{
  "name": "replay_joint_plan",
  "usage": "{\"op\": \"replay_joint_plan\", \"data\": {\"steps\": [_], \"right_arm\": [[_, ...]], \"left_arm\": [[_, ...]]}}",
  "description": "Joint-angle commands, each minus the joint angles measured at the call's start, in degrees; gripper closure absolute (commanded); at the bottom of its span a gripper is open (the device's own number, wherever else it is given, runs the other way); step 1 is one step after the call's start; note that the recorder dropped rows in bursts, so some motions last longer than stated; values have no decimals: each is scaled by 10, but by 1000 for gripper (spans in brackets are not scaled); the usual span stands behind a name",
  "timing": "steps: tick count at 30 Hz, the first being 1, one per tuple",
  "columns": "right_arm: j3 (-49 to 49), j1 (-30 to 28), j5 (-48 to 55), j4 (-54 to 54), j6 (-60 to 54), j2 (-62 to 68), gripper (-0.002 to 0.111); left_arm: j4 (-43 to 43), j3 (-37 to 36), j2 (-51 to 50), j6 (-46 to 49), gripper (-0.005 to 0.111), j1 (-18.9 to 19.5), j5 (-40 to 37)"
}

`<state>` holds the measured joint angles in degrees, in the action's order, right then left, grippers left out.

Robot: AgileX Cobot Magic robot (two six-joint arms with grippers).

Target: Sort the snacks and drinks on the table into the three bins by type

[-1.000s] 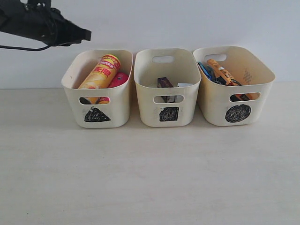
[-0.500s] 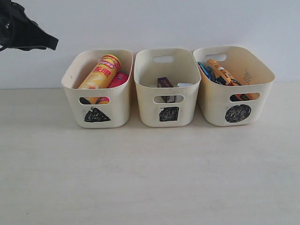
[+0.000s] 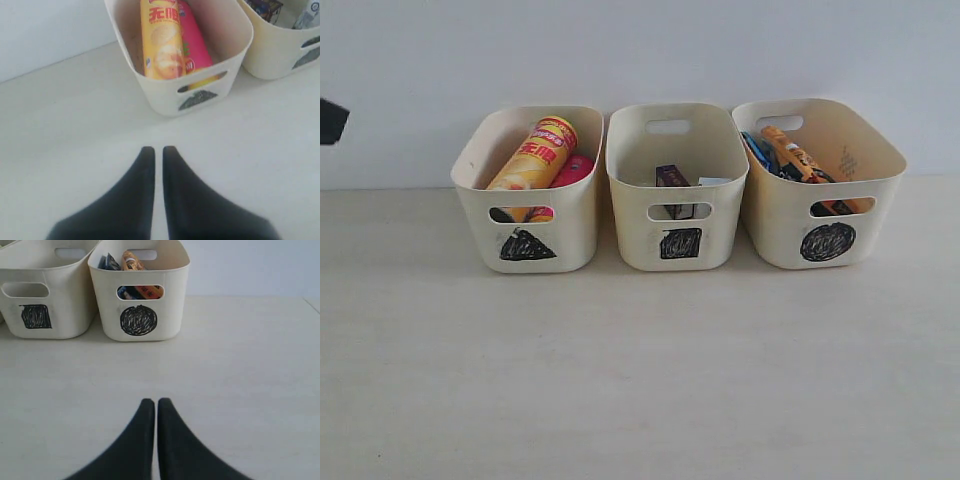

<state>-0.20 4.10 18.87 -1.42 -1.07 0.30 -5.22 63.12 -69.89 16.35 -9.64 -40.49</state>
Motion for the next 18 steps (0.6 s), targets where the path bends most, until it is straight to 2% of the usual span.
{"op": "replay_joint_plan", "data": {"steps": [1,6,15,18], "right_arm": [[2,-1,-4,4,-1,-3,108],[2,-1,-4,4,-1,-3,108],[2,-1,-4,4,-1,-3,108],[2,-1,-4,4,-1,-3,108]], "left_arm": [[2,-84,83,-2,102,1,2],[-8,-157,180,1,102,1,2],[-43,-211,296,-12,102,1,-11],[-42,-231,314,-12,102,1,28]]}}
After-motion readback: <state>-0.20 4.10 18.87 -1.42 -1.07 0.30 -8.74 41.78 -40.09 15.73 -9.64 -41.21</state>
